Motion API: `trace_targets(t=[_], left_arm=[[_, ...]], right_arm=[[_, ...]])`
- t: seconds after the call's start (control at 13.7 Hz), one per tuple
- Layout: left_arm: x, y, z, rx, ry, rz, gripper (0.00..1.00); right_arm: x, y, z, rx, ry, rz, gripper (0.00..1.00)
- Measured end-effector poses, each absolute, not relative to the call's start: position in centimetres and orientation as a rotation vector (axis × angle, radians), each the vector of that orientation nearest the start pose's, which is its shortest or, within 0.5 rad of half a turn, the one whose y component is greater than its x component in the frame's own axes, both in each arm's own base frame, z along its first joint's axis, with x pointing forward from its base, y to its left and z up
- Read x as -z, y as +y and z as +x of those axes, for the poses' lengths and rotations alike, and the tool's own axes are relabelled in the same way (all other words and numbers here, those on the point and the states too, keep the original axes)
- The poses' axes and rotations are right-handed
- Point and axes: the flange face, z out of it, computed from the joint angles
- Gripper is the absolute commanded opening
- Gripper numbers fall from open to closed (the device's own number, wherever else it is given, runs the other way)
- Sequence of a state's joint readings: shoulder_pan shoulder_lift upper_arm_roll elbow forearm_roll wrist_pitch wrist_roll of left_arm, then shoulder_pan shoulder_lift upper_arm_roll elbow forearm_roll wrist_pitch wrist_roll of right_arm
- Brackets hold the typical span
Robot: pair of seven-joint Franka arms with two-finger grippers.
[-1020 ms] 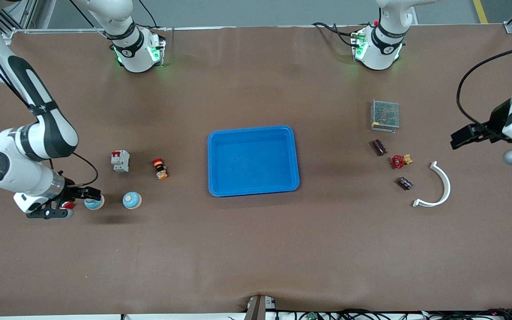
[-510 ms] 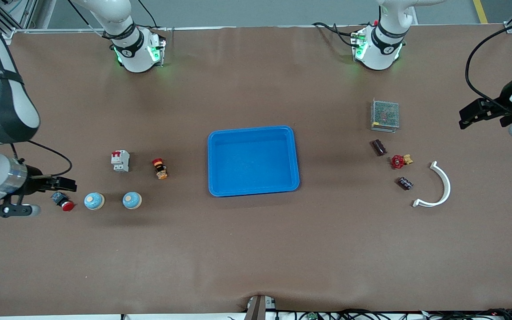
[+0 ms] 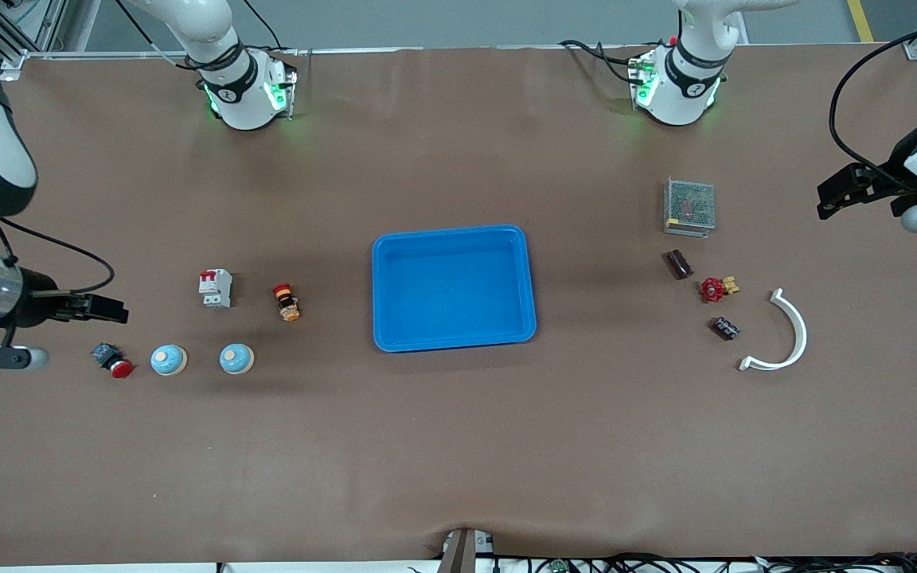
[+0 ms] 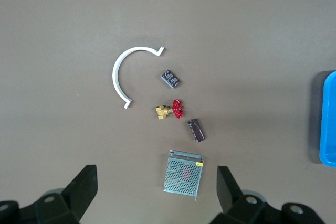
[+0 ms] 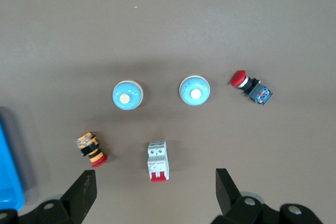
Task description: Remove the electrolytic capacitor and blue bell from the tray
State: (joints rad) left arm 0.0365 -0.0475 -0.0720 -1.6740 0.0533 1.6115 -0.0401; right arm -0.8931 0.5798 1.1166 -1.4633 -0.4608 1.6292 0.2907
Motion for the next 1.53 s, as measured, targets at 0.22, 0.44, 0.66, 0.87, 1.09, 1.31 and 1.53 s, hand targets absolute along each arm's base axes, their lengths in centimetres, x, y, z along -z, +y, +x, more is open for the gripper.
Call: trace_targets(t=[0.22,0.44,0.66,0.87,1.09,1.31,1.53], left_arm=[[-60.6,-1.8,54.1,-0.019,0.008,-3.084,1.00],[-61.0,-2.4,54.2,-0.004,0.022,-3.085,1.00],[-61.6,-2.3,54.2,0.014,0.022,-3.085,1.00],[-61.7,-2.3,54.2,0.006,0.019,-3.085,1.00],[-61.6,-2.1,54.1,-0.006,0.016,-3.085,1.00],[-61.5,-2.1,54.1,-0.011,0.015,-3.085,1.00],[-61.4,-2.1,54.2,-0.016,0.015,-3.085,1.00]], right_arm=[[-49.9,-2.8,64.1,-0.142,0.118,-3.083,1.00],[-50.7,-2.1,63.7,-0.143,0.124,-3.078,1.00],[-51.0,-1.0,63.6,-0.147,0.150,-3.078,1.00],[-50.2,2.0,63.7,-0.173,0.174,-3.108,1.00],[-50.2,2.0,63.8,-0.163,0.202,-3.118,1.00],[-50.4,1.3,63.7,-0.156,0.220,-3.119,1.00],[-52.6,-0.5,63.0,-0.094,0.246,-3.090,1.00]])
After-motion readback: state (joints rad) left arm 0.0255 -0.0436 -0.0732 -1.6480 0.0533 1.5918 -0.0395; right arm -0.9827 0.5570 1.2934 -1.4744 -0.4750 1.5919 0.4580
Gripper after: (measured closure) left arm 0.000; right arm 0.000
